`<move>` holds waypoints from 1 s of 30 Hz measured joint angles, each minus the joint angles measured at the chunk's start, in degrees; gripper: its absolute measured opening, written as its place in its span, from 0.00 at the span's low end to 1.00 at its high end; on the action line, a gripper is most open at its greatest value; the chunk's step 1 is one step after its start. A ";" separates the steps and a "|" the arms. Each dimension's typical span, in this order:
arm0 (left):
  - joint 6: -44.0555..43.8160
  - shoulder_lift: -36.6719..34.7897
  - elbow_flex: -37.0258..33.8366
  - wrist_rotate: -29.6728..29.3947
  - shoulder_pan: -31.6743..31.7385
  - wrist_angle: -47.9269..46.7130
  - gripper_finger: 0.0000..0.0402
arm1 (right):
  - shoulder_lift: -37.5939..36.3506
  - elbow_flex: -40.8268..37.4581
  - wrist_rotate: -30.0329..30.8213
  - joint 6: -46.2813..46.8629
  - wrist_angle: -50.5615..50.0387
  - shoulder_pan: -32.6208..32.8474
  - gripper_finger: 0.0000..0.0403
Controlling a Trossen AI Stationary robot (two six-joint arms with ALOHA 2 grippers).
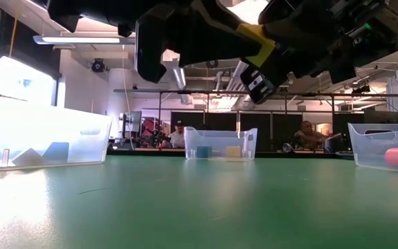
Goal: Sort blocks by size
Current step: Put the yellow triangular block into the bottom left transparent bin
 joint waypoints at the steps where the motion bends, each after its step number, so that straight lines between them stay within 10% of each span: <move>1: -0.64 0.00 0.00 0.03 0.00 -0.02 0.38 | 0.00 0.00 0.01 0.03 0.13 -0.01 0.33; 30: -1.67 0.00 0.00 5.83 1.34 -0.96 0.22 | -0.04 0.00 -0.13 0.03 0.31 -0.09 0.33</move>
